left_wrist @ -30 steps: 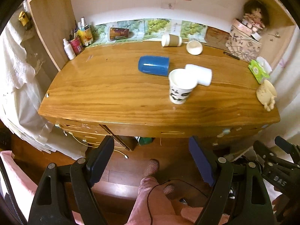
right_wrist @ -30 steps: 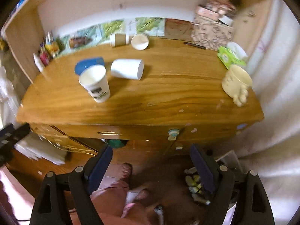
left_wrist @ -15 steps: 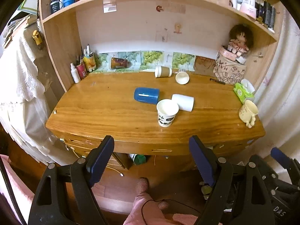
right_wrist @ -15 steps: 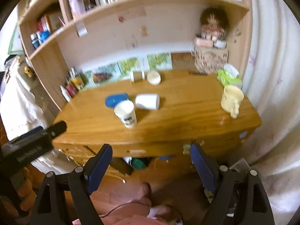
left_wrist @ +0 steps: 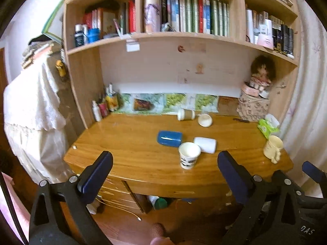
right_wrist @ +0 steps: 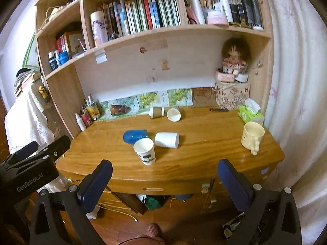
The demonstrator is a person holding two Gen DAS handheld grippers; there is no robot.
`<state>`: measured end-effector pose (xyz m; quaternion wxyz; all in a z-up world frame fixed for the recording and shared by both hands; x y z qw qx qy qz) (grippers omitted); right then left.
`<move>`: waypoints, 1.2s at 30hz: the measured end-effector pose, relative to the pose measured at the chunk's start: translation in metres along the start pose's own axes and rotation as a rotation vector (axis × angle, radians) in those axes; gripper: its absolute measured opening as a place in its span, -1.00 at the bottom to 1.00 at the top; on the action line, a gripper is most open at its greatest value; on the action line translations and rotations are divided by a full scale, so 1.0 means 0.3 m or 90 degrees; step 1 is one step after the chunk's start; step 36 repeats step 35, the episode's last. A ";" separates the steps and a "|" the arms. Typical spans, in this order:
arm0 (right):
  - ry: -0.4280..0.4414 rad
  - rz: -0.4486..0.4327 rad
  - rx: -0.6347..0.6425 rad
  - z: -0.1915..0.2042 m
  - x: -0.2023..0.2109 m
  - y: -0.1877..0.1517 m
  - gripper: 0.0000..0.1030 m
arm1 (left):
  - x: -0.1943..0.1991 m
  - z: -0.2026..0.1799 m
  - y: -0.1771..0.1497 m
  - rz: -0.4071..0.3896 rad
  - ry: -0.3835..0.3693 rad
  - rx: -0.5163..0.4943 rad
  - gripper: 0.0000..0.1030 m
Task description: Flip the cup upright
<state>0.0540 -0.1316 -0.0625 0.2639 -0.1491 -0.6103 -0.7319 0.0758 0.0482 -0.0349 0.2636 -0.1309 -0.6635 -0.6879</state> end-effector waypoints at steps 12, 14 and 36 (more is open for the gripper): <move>0.011 -0.038 0.015 0.031 -0.005 0.037 1.00 | 0.008 0.033 0.031 -0.054 0.045 0.005 0.99; 0.013 -0.038 0.016 0.033 -0.009 0.041 1.00 | 0.008 0.026 0.038 -0.061 0.038 0.000 0.99; 0.027 -0.014 0.011 0.045 -0.069 0.035 1.00 | -0.017 0.000 0.046 -0.059 0.016 -0.003 0.99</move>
Point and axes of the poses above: each gripper's, at about its wrist camera, not at the fingertips, and x roughly against the way its jaws point, z to its left, y to its top, the point moved 8 cm from there along -x, roughly the way its jaws point, and after that the axes turned 7 degrees about y, right-handed, at the moved point
